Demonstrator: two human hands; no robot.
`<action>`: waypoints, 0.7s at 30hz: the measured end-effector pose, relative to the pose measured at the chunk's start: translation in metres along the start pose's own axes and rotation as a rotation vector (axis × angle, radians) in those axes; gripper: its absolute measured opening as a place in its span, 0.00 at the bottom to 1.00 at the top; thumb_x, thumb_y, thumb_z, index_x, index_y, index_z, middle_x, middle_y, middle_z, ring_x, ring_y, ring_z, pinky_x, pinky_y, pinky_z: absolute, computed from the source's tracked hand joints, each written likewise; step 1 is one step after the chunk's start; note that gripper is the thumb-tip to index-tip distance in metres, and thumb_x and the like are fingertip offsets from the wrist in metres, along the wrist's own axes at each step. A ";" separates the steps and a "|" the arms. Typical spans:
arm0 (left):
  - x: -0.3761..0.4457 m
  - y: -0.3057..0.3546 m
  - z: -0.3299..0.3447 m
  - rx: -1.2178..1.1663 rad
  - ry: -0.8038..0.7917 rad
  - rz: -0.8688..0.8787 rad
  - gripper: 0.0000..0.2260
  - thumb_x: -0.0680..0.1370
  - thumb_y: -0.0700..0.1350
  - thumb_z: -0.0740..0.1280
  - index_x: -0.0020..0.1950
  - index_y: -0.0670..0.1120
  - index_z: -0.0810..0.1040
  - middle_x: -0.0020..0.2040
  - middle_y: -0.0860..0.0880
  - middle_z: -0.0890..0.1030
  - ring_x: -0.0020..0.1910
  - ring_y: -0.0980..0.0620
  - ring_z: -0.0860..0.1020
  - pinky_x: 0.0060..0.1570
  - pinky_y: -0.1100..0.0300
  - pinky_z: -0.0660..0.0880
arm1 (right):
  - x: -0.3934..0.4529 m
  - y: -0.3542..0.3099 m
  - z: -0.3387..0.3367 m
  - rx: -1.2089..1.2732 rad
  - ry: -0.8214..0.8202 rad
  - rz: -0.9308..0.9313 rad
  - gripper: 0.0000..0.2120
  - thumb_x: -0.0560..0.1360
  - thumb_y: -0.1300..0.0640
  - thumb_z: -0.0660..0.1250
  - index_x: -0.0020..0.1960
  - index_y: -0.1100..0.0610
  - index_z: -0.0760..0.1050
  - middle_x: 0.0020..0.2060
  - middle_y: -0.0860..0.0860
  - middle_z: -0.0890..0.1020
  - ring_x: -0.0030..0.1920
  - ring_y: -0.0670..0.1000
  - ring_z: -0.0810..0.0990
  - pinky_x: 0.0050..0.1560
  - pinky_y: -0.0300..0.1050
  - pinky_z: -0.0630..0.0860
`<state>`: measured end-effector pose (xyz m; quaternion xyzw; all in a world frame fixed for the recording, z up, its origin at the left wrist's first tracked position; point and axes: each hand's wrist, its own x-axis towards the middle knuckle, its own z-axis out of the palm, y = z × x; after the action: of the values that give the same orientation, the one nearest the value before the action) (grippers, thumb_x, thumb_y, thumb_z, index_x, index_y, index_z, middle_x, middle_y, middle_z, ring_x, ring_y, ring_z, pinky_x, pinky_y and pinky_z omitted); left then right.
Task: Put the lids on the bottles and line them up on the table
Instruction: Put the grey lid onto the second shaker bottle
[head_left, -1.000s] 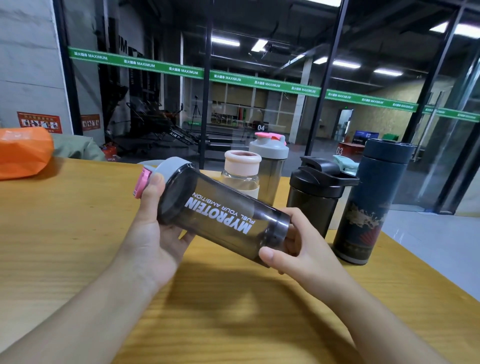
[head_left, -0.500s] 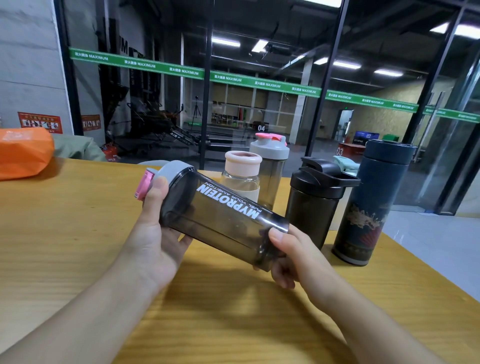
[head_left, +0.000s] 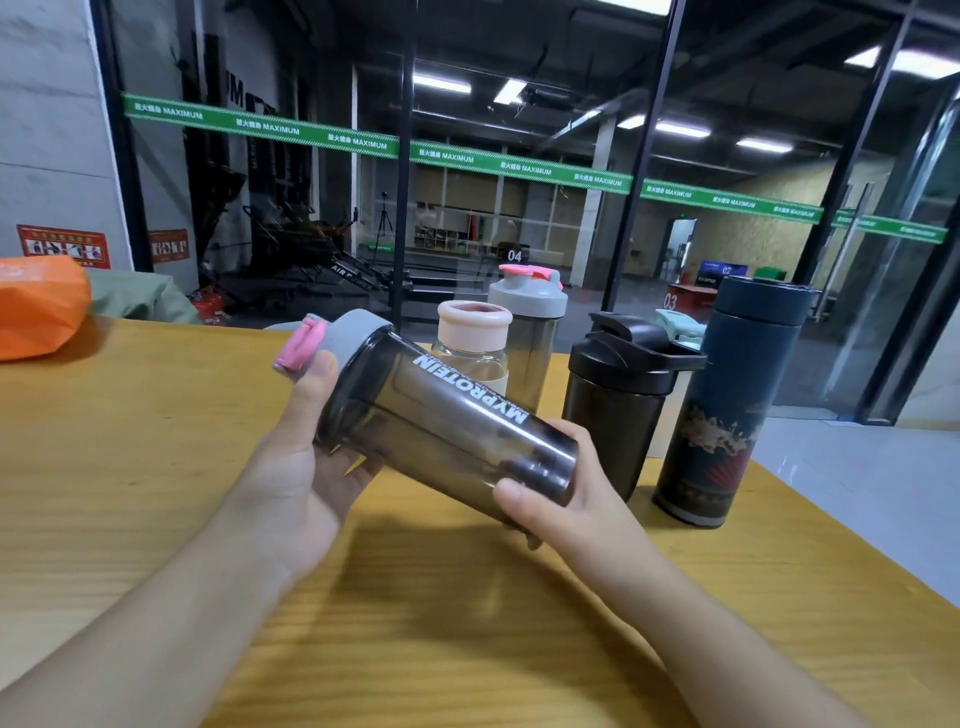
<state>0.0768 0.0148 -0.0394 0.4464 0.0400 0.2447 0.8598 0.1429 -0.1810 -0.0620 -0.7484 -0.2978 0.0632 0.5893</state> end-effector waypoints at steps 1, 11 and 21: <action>0.001 0.000 -0.001 0.004 -0.016 0.010 0.36 0.54 0.63 0.77 0.60 0.52 0.80 0.57 0.52 0.82 0.49 0.53 0.80 0.56 0.52 0.74 | 0.000 -0.001 -0.001 0.038 -0.008 0.013 0.35 0.58 0.36 0.72 0.61 0.41 0.65 0.49 0.45 0.80 0.41 0.44 0.80 0.39 0.40 0.75; 0.002 0.001 -0.006 0.014 -0.161 0.014 0.47 0.51 0.64 0.79 0.68 0.53 0.73 0.61 0.50 0.81 0.53 0.53 0.80 0.60 0.49 0.72 | 0.002 0.000 -0.002 0.116 -0.076 0.034 0.33 0.62 0.35 0.68 0.61 0.52 0.68 0.39 0.48 0.80 0.31 0.51 0.76 0.30 0.42 0.71; 0.001 0.001 -0.007 0.152 -0.217 0.095 0.41 0.51 0.67 0.77 0.62 0.56 0.77 0.56 0.52 0.83 0.53 0.54 0.79 0.62 0.47 0.70 | 0.004 0.003 -0.006 0.217 -0.116 0.051 0.35 0.61 0.35 0.69 0.61 0.53 0.68 0.37 0.46 0.79 0.30 0.51 0.74 0.30 0.41 0.70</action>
<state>0.0748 0.0214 -0.0426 0.5354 -0.0557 0.2317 0.8103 0.1502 -0.1845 -0.0618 -0.6826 -0.3037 0.1530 0.6469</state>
